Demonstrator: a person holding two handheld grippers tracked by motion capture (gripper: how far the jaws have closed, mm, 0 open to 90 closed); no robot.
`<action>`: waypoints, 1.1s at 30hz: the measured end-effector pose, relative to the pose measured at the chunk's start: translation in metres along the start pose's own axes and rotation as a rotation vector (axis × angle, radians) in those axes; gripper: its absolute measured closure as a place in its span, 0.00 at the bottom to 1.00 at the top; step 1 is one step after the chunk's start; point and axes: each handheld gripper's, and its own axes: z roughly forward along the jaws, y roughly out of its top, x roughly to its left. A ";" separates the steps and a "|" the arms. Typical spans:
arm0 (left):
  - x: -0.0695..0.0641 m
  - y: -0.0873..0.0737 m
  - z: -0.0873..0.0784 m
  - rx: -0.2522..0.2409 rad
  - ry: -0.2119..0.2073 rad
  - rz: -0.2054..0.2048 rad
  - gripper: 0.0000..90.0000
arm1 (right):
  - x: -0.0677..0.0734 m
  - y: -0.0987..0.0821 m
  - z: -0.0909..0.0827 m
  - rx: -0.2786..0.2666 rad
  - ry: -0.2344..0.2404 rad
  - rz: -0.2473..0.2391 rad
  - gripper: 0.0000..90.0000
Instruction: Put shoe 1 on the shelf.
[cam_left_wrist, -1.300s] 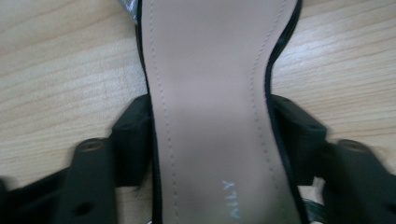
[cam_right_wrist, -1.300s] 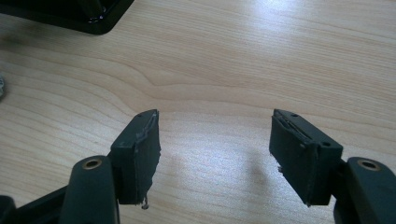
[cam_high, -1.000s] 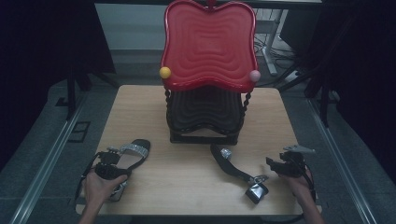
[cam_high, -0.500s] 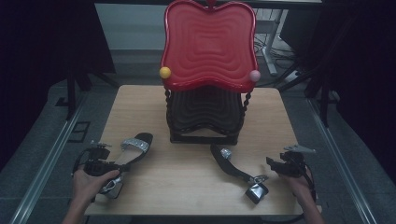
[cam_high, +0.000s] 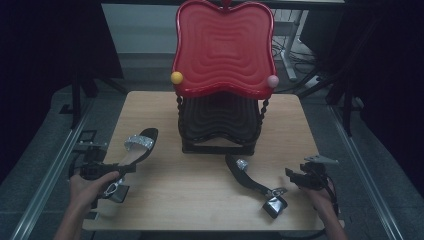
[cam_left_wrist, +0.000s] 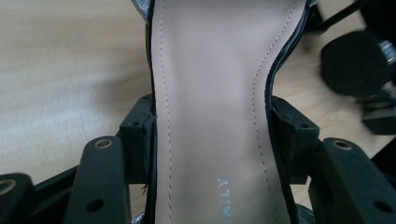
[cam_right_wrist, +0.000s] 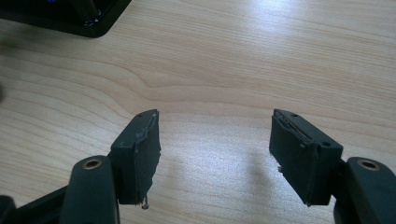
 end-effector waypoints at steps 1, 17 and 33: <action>0.000 0.004 -0.003 -0.010 -0.008 0.000 0.47 | 0.000 0.000 0.000 0.000 0.000 0.001 0.37; 0.000 0.054 -0.023 -0.122 -0.132 -0.039 0.47 | 0.000 0.000 0.001 0.004 -0.005 0.002 0.38; -0.007 0.107 -0.054 -0.209 -0.149 -0.040 0.47 | -0.001 -0.001 0.001 0.008 -0.008 0.004 0.38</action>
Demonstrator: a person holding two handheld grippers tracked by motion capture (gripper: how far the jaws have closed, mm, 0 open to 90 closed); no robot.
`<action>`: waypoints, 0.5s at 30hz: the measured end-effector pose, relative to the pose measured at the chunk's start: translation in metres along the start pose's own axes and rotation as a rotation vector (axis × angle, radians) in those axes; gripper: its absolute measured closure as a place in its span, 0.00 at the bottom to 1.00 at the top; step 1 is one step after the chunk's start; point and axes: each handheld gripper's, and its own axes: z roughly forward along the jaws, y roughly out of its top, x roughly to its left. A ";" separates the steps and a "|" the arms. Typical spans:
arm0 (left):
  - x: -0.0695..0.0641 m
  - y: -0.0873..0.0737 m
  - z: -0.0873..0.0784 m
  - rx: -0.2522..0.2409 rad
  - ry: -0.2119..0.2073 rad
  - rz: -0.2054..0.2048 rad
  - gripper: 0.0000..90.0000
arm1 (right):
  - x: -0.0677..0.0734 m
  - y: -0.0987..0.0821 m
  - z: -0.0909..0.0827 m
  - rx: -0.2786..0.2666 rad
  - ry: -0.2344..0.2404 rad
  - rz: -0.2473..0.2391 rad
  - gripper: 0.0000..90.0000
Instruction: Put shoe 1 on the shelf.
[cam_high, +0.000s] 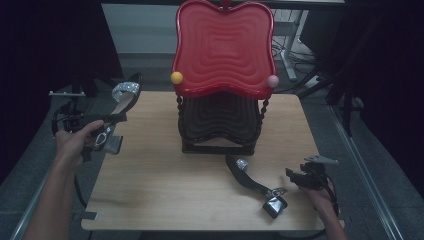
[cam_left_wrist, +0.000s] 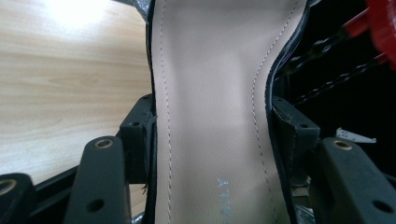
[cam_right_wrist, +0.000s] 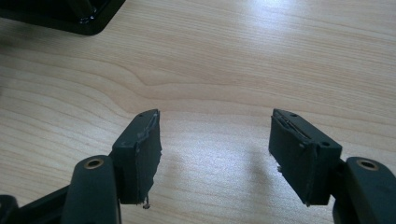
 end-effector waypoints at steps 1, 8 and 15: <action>-0.003 0.003 0.000 0.002 -0.007 0.001 0.47 | 0.000 0.000 0.000 0.001 0.000 0.000 0.38; -0.029 0.030 -0.008 -0.032 -0.030 0.018 0.47 | 0.002 0.000 0.000 0.003 0.004 -0.005 0.38; -0.062 0.056 -0.014 -0.068 -0.041 0.039 0.47 | 0.000 0.000 0.001 0.007 0.005 -0.002 0.38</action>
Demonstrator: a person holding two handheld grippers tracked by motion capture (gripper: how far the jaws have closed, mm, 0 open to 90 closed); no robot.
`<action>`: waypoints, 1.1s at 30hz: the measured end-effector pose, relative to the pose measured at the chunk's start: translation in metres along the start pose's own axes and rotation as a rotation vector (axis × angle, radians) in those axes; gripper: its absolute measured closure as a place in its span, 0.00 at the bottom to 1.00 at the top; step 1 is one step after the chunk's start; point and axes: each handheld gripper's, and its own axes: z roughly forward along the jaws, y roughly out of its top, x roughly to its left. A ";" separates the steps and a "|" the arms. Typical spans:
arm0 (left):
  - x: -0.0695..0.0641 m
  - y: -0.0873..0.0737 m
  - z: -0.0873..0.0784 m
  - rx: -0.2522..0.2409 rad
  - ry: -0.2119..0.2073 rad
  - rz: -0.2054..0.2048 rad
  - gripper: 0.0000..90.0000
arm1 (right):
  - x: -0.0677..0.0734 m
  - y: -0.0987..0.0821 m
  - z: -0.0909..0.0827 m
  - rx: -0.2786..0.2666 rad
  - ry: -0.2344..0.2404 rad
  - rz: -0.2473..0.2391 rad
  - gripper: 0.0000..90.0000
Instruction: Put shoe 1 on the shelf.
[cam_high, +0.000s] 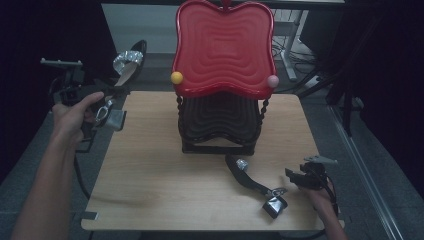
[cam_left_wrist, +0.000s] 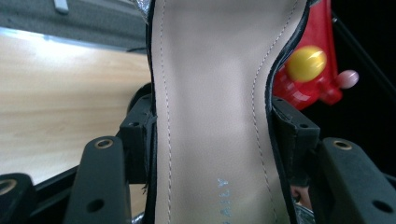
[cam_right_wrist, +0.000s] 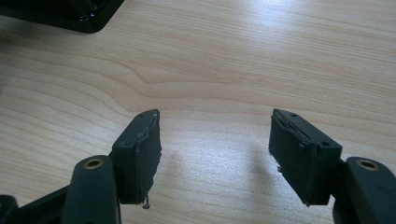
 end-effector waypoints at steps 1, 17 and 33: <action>-0.003 0.003 0.000 -0.005 0.000 0.005 0.47 | 0.000 0.000 0.000 0.000 0.001 0.000 0.38; -0.086 0.052 0.015 -0.052 0.019 0.088 0.47 | 0.000 0.001 -0.001 -0.009 0.005 0.003 0.38; -0.154 0.104 0.098 -0.062 0.069 0.150 0.47 | -0.003 -0.001 0.000 -0.009 0.016 0.021 0.38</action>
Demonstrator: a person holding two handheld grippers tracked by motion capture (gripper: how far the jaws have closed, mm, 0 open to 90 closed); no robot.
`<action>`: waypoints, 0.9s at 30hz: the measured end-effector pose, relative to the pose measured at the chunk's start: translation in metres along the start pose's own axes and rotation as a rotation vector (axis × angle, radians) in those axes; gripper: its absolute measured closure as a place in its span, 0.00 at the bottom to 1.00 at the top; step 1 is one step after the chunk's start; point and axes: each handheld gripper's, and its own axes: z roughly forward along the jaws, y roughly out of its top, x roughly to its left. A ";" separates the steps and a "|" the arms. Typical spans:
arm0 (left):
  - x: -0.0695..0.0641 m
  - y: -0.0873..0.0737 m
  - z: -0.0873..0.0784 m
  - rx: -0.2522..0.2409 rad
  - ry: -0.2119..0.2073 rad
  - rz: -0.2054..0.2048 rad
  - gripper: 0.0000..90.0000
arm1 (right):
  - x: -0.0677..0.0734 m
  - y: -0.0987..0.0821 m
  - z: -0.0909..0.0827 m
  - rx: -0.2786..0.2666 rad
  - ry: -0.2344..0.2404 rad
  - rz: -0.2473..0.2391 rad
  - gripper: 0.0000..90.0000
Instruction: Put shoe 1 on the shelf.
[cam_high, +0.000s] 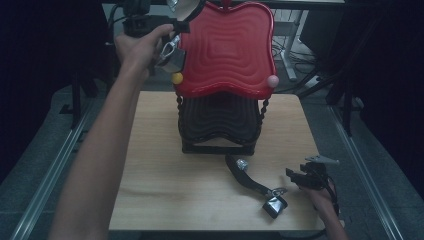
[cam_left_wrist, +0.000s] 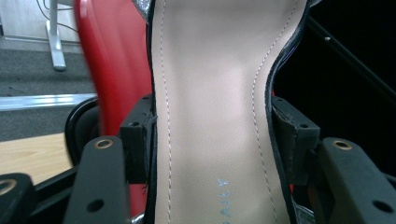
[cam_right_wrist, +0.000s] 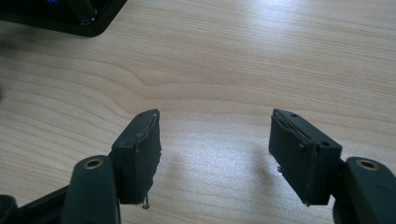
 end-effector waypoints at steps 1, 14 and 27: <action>-0.003 0.002 0.005 -0.001 0.003 0.002 0.47 | 0.000 0.000 0.000 -0.002 0.001 0.001 0.38; -0.011 -0.010 0.062 0.018 0.137 0.046 0.47 | 0.001 0.000 0.001 0.001 0.004 -0.007 0.38; 0.000 -0.026 0.074 0.029 0.149 0.019 0.35 | 0.004 0.000 0.001 0.006 0.005 -0.014 0.38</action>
